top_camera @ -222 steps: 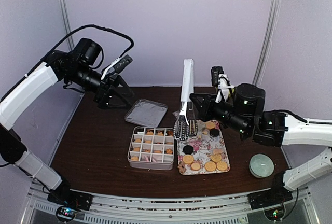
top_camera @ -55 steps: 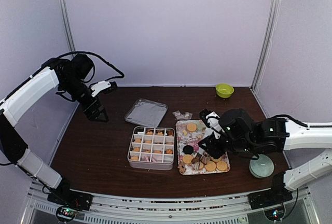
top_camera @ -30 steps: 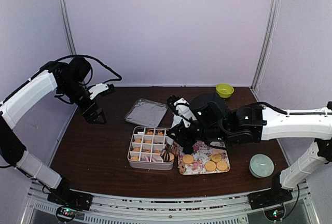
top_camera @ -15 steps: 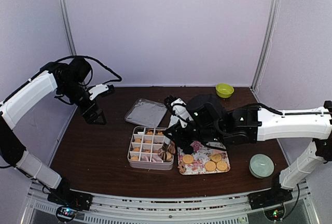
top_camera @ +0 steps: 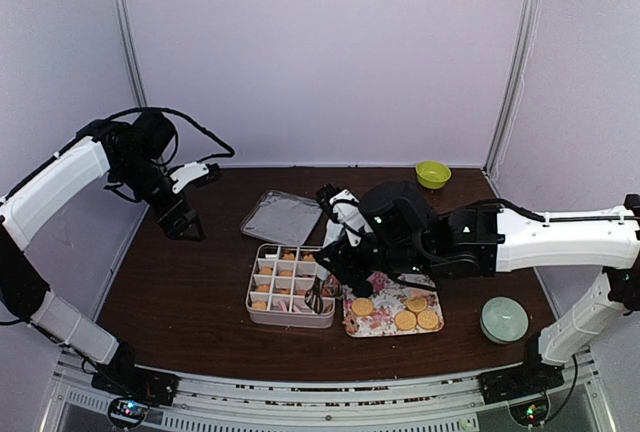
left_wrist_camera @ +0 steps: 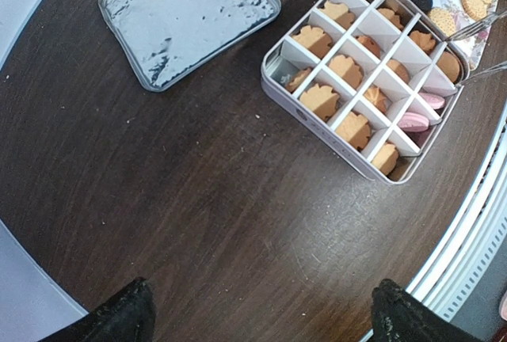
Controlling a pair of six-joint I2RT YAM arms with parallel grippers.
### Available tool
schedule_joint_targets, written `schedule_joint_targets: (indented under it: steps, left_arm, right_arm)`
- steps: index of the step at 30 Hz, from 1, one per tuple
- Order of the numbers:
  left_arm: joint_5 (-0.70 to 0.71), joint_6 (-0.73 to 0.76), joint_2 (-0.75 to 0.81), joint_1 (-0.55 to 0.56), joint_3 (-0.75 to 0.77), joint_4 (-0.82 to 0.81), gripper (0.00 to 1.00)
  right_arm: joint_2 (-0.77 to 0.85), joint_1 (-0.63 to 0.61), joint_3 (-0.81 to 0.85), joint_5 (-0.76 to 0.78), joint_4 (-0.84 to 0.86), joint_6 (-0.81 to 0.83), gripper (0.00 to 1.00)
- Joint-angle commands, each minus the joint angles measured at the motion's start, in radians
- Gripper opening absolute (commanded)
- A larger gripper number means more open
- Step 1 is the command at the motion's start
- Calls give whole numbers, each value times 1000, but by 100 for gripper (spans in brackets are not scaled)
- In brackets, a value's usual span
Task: Pack the cookies
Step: Place the fake cookies in the empty pocket of the box, then place the clamp on the plate.
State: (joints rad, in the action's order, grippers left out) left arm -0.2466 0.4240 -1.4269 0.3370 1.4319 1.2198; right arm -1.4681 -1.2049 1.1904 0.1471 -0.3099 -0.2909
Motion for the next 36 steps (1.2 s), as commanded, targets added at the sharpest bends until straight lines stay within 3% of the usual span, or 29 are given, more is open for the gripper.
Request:
schedule_joint_targets:
  steps: [1,10,15,20,24,28,36]
  left_arm:
    - [4,-2,32,-9,-5,-31,98]
    - [7,-2,30,-9,-5,-31,98]
    - [5,2,9,-9,-2,-37,98]
    - [2,6,-32,-9,8,-74,98]
    - [-25,13,-149,-9,88,-82,98]
    - [-45,-38,-299,-9,216,-101,96]
    - [89,-128,-560,-9,413,-157,89]
  right_arm:
    - [52,-2,-8,37,15,2,41]
    - [152,65,-46,41,5,-28,37]
    - [211,225,-133,44,-75,-160,40]
    - [246,404,-271,-80,-116,-375,42]
    - [246,536,-375,-243,-43,-505,43]
    - [188,606,-379,-327,-11,-574,44]
    - [84,658,-299,-333,-108,-616,45]
